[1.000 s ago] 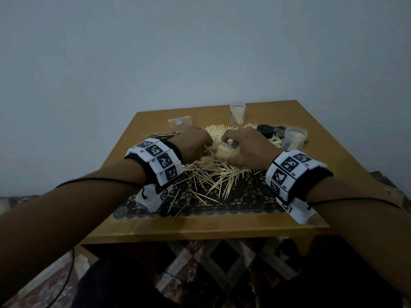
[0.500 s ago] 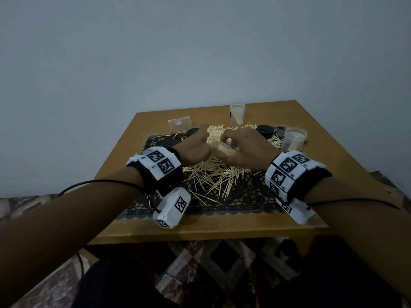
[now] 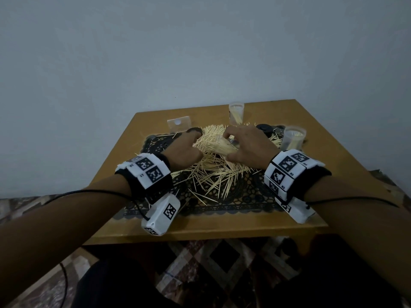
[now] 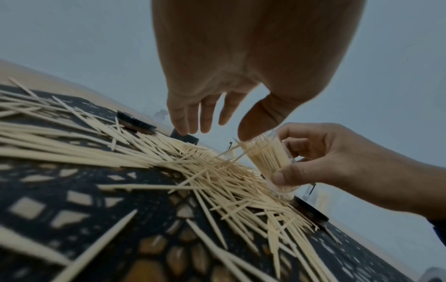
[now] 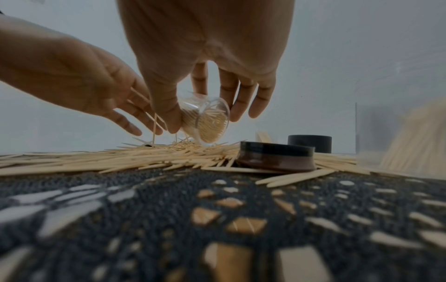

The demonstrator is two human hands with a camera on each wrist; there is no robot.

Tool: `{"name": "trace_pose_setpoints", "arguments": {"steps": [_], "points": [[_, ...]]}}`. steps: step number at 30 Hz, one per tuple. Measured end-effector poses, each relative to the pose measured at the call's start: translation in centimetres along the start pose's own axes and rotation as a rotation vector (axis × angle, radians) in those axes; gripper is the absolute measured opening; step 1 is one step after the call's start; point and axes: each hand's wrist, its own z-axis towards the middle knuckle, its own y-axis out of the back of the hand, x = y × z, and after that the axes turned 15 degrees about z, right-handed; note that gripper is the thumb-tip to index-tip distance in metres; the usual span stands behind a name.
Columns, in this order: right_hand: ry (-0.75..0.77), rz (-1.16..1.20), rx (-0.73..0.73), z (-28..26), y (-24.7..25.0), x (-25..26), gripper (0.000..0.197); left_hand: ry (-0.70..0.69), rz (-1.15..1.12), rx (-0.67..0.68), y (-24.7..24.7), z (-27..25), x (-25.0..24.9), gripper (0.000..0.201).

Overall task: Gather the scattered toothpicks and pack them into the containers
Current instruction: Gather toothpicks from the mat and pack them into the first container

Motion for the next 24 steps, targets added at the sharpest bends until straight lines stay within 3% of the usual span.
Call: {"name": "trace_pose_setpoints", "arguments": {"steps": [5,8,12,18,22,24], "points": [[0.020,-0.014,0.000,0.1,-0.1,0.3,0.048,-0.100,0.107,0.263,-0.2,-1.7,-1.2,0.073],[0.015,-0.019,-0.002,0.0,0.0,0.3,0.049,-0.101,0.120,0.251,-0.5,-1.7,-1.4,0.083],[-0.021,-0.018,-0.013,0.0,0.0,0.2,0.051,0.029,0.079,0.170,-0.5,-1.3,-0.9,0.080],[-0.004,-0.016,-0.009,-0.3,0.2,0.7,0.049,-0.091,-0.057,0.198,-0.4,-2.0,-2.0,0.064],[-0.025,-0.009,-0.015,-0.2,0.2,0.5,0.050,-0.042,-0.192,0.133,-0.7,-2.0,-1.8,0.054],[-0.024,-0.008,-0.014,-0.2,0.2,0.5,0.050,-0.014,-0.287,0.133,-0.7,-2.2,-1.7,0.063]]}}
